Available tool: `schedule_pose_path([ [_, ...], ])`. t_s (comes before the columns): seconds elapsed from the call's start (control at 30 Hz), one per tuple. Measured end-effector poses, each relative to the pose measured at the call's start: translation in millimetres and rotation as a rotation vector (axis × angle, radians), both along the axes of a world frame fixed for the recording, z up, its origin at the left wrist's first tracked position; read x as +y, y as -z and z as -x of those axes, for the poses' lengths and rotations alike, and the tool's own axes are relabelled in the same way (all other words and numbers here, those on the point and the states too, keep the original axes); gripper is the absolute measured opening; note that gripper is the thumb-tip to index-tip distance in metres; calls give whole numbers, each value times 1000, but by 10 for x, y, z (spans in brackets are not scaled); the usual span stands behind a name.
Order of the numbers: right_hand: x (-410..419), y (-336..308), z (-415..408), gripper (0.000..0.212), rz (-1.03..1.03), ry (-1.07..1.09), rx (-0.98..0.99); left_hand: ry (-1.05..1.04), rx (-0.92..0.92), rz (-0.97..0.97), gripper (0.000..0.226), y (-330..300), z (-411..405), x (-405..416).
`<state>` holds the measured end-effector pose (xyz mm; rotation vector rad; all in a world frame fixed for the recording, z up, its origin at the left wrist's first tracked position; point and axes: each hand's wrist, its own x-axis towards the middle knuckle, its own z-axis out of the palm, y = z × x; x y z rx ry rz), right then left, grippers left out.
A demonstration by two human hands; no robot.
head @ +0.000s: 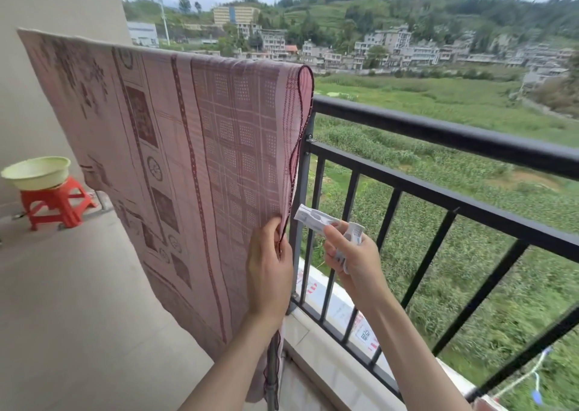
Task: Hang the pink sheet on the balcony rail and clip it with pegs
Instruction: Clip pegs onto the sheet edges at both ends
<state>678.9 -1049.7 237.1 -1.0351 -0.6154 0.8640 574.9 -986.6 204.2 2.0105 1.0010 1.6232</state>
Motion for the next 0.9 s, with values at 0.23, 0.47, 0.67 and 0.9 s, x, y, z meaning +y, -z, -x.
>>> schedule_pose_path([
  [0.23,-64,171,131,40,47,300,-520,15,43,-125,32,240,71,57],
  [0.47,-134,52,189,61,-76,477,-865,7,123,-176,29,182,84,-68],
  [0.67,-165,40,248,39,-162,536,-1060,-18,200,-217,43,223,112,-93],
  [0.9,-115,-25,344,37,-145,607,-1112,21,174,-229,38,271,195,-112],
])
